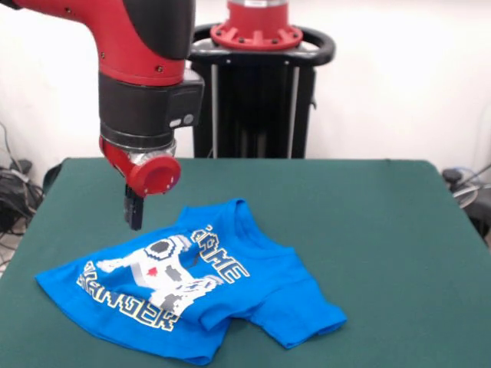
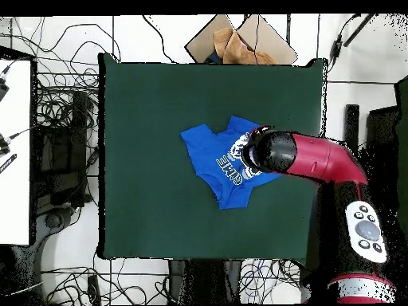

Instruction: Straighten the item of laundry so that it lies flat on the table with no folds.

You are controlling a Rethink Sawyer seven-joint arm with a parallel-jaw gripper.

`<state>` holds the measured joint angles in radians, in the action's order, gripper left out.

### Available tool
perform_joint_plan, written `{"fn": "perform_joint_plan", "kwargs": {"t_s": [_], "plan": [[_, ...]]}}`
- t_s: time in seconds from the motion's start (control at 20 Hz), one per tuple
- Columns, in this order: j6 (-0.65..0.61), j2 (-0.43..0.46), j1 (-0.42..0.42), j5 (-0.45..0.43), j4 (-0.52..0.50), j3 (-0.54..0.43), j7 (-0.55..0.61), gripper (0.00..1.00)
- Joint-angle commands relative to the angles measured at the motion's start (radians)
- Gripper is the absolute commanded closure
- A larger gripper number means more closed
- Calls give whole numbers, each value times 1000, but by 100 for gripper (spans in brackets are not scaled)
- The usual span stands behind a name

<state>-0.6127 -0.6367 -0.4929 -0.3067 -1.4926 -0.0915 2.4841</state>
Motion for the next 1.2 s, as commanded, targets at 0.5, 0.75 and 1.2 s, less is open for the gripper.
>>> {"fn": "perform_joint_plan", "kwargs": {"t_s": [0.5, 0.75, 1.2], "plan": [[-159, -136, -88, 33, -174, -232, -229, 100], [-158, -186, -69, 32, -236, -230, -176, 100], [-14, -146, -31, -3, -276, -211, -36, 100]]}}
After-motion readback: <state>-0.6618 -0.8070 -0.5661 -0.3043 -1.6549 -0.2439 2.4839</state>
